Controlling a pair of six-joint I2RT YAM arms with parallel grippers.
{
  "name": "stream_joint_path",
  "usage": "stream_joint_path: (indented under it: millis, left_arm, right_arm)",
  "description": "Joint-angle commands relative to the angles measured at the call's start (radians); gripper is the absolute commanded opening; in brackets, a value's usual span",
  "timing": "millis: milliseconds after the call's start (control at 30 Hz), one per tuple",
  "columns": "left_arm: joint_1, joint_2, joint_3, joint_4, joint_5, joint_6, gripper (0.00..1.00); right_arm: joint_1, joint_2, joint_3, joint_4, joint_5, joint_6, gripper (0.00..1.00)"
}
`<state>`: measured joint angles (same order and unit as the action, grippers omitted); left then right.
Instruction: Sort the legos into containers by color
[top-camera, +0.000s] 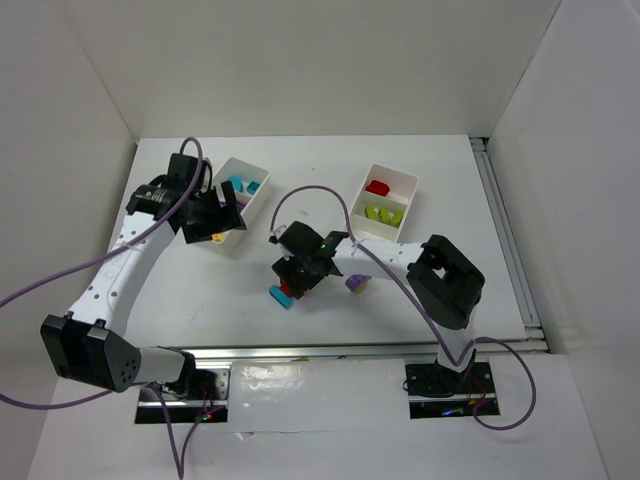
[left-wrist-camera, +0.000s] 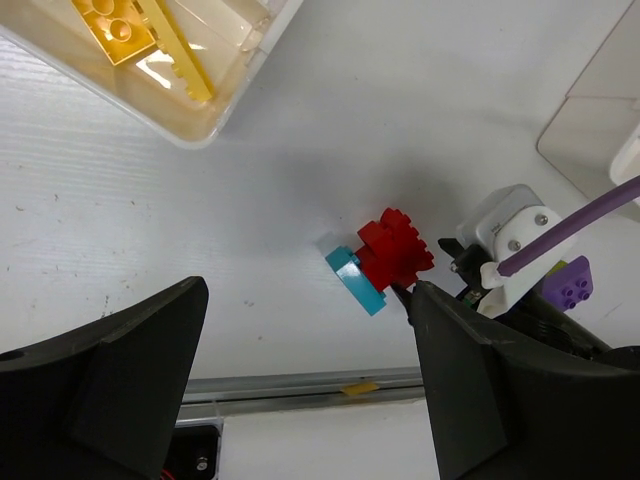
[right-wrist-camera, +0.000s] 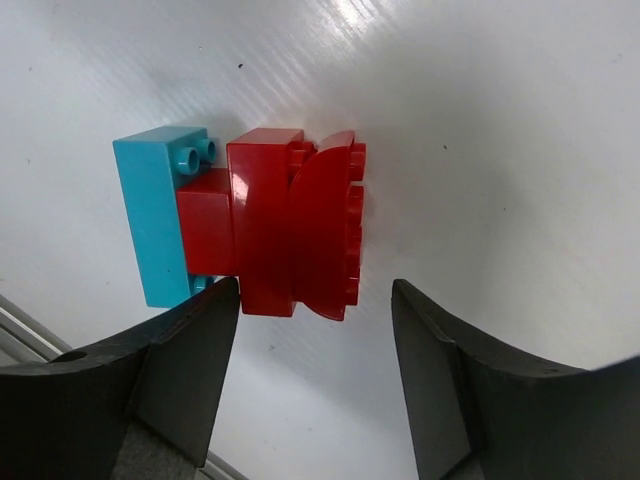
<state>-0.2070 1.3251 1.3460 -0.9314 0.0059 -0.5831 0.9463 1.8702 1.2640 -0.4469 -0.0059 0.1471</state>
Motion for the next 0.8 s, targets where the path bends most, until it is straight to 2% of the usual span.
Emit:
stream_joint_path:
  millis: [0, 33, 100, 400, 533, 600, 767]
  left_arm:
    - [0.012, 0.005, 0.004, 0.025, 0.026, -0.003, 0.94]
    - [0.012, 0.005, 0.004, 0.025, 0.035, -0.003, 0.94]
    - [0.023, 0.016, 0.004, 0.025, 0.046, -0.003, 0.92]
    - [0.023, 0.045, 0.013, 0.043, 0.084, 0.017, 0.92]
    - [0.023, 0.065, 0.013, 0.052, 0.107, 0.026, 0.92]
    - [0.023, 0.074, 0.022, 0.052, 0.117, 0.035, 0.91]
    - [0.023, 0.108, 0.031, 0.052, 0.18, 0.045, 0.91]
  right_arm:
    - [0.0, 0.012, 0.009, 0.057, -0.025, -0.021, 0.68]
    - [0.0, 0.012, 0.009, 0.057, -0.025, -0.021, 0.68]
    - [0.0, 0.012, 0.0, 0.057, -0.034, -0.021, 0.6]
    - [0.0, 0.061, 0.02, 0.076, -0.023, -0.03, 0.62]
    - [0.0, 0.061, 0.02, 0.076, -0.005, -0.041, 0.56]
    - [-0.009, 0.031, 0.008, 0.076, 0.026, -0.031, 0.51]
    - [-0.05, -0.066, -0.028, 0.076, 0.06, -0.007, 0.48]
